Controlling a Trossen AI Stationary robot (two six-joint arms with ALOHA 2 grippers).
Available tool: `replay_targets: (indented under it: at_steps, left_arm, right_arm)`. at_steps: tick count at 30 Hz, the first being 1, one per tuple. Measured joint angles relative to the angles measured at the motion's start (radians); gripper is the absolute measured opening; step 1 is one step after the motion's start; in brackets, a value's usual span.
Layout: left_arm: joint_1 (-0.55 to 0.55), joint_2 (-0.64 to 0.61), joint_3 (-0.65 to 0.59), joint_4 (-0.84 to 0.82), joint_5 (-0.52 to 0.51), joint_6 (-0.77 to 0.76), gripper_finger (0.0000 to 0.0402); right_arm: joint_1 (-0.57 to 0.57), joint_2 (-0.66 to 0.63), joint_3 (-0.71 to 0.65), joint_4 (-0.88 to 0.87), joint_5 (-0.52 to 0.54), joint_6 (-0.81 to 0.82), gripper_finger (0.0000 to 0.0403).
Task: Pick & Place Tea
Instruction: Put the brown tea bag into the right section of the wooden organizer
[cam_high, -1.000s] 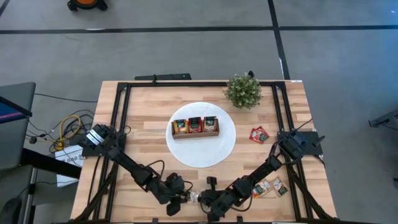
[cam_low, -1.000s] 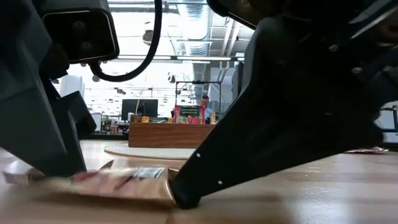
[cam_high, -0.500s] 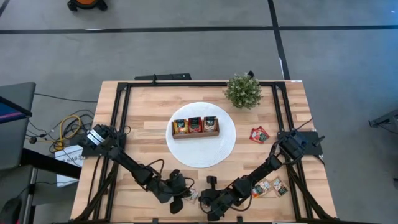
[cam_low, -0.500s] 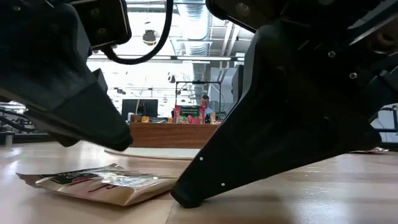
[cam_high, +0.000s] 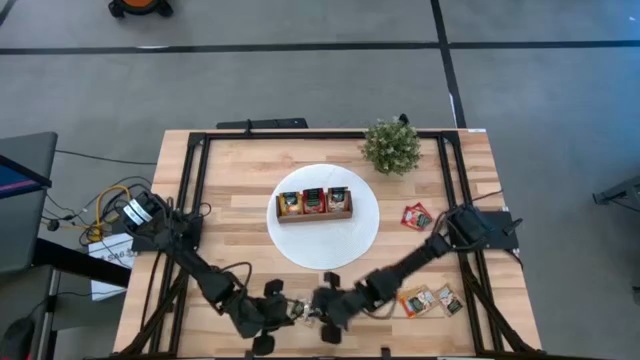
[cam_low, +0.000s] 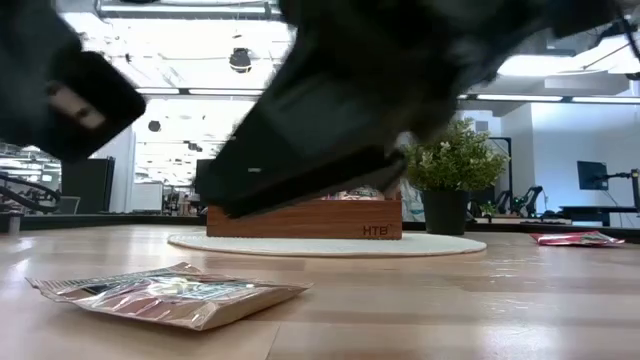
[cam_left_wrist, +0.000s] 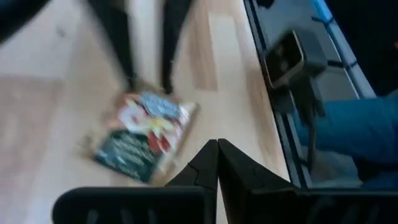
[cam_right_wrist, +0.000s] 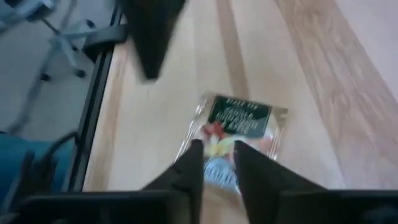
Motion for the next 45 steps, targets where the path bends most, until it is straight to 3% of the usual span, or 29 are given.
replay_targets:
  at_steps: [4, 8, 14, 29, 33, 40, 45]
  left_arm:
    - [-0.024, 0.058, 0.000, 0.003, -0.042, -0.055, 0.0001]
    - [-0.028, 0.128, 0.000, 0.028, -0.062, -0.100, 0.0001]
    - [-0.016, 0.185, 0.003, 0.078, -0.143, -0.126, 0.0001]
    - [0.032, 0.191, 0.001, 0.056, -0.259, -0.131, 0.0001]
    - [0.032, 0.191, 0.000, 0.055, -0.270, -0.131, 0.0001]
    - [0.017, 0.171, -0.002, 0.032, -0.272, -0.129, 0.0001]
    - [-0.005, 0.087, -0.003, -0.114, -0.267, -0.152, 0.0001]
  right_arm:
    - [-0.074, 0.016, -0.002, -0.022, -0.122, 0.067, 0.0162]
    - [-0.098, 0.015, 0.000, -0.064, -0.152, 0.075, 0.0233]
    - [-0.096, 0.014, 0.001, -0.076, -0.193, 0.096, 0.0255]
    - [-0.109, 0.012, 0.001, -0.091, -0.254, 0.151, 0.0198]
    - [-0.109, 0.012, 0.000, -0.099, -0.245, 0.151, 0.0149]
    - [-0.107, 0.014, -0.002, -0.102, -0.233, 0.141, 0.0016]
    - [-0.086, 0.003, -0.001, -0.136, -0.133, 0.113, 0.0007]
